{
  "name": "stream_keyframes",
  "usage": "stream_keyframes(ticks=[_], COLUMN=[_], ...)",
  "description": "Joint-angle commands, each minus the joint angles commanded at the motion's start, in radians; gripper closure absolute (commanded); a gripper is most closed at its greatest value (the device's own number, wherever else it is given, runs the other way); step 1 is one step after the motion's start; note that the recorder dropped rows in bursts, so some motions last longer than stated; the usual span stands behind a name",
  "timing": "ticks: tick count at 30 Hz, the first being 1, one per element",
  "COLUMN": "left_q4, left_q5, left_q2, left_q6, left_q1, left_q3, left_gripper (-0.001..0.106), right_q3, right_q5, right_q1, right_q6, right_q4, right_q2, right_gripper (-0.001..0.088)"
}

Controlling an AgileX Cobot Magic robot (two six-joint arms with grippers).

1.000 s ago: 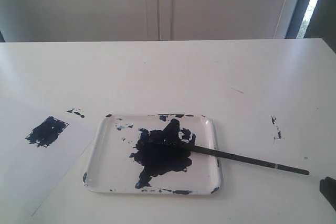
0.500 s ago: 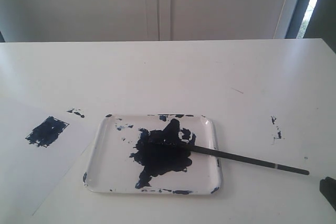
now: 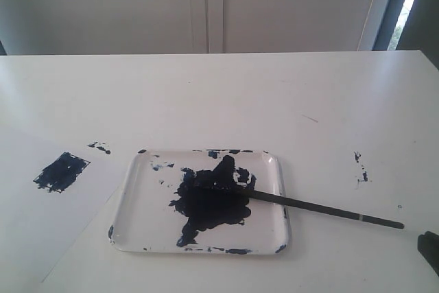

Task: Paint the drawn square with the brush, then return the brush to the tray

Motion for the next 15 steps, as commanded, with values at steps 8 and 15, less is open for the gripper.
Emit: stream_keyframes(ticks=[8, 15], left_q4=[0.058, 0.058], left_q5=[-0.004, -0.004], left_q2=[0.000, 0.000], left_q6=[0.000, 0.000], left_q1=[0.000, 0.000], left_q3=[0.000, 0.000], left_gripper=[0.105, 0.105], right_q3=[0.000, 0.000], right_q5=[-0.002, -0.002], right_q1=[0.000, 0.000], right_q6=[0.017, 0.017], right_q4=[0.000, 0.000], right_q2=[0.000, 0.000], right_gripper=[0.0868, 0.0868])
